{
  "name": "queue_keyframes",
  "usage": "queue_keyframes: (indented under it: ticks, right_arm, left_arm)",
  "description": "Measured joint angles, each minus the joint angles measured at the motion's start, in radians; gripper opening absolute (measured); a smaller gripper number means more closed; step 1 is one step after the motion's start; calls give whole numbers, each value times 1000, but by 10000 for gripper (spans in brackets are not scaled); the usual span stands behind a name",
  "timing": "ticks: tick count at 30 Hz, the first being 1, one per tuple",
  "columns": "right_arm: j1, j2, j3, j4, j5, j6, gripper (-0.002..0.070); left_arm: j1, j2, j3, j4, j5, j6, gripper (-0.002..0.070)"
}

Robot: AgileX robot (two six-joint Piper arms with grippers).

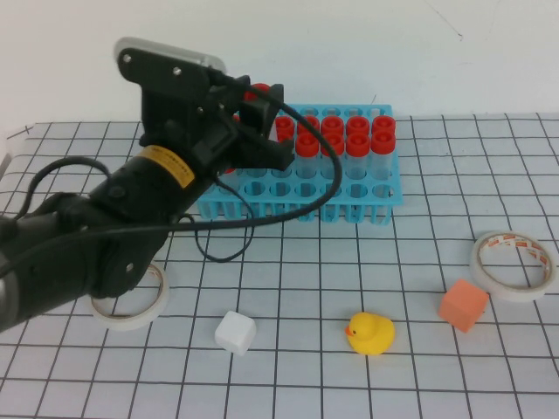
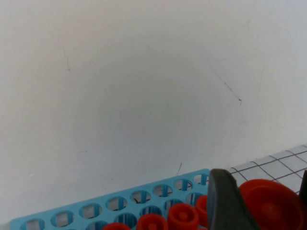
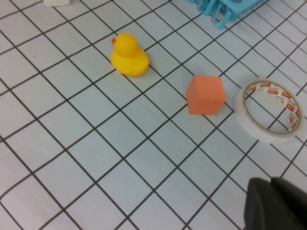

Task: Place the test tubes

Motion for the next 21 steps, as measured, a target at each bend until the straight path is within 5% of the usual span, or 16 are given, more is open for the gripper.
queue_keyframes:
  ticks: [21]
  right_arm:
    - [0,0,0,2,0,0,-1]
  left_arm:
    - [44,183,-67,-33,-7,70,267]
